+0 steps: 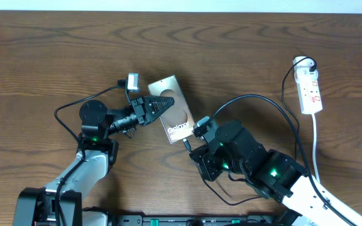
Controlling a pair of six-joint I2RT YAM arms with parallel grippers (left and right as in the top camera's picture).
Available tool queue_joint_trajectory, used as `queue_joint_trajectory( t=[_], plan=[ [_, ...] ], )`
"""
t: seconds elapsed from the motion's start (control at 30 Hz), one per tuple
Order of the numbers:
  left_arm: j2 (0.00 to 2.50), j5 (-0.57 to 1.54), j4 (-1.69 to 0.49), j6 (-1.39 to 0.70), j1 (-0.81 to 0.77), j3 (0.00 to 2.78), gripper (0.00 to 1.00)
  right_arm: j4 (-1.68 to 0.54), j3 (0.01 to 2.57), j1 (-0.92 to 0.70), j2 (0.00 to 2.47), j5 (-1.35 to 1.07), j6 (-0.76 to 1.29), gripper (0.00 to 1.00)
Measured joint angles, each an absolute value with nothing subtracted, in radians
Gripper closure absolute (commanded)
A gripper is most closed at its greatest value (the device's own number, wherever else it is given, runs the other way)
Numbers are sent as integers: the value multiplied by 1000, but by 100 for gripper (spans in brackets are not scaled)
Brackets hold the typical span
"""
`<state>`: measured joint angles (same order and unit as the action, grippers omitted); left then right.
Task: Plug charger to phone and switch on socket
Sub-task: 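Push the USB-C plug up into the phone's bottom port with right gripper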
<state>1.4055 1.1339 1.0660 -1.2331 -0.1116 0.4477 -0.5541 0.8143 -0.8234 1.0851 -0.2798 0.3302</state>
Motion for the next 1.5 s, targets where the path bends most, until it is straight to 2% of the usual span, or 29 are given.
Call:
queue_joint_trajectory(
  t=[0.67,1.0,1.07,1.2,1.5],
  plan=[
    [1406,1127,1066,-1233,-111,448,92,-549,814,-823,1084,-253,332,99],
    [1406,1107,1067,-1234,-99,448,93,-477,810,-823,1084,-253,337,99],
    [1406,1108,1067,-1233,-99,448,92,-478,810,-823,1084,-253,337,97],
    [1406,1117,1066,-1233,-102,448,93,-485,810,-823,1084,-248,340,83],
    [1406,1123,1066,-1232,-103,448,93,-540,810,-823,1084,-250,347,73]
  ],
)
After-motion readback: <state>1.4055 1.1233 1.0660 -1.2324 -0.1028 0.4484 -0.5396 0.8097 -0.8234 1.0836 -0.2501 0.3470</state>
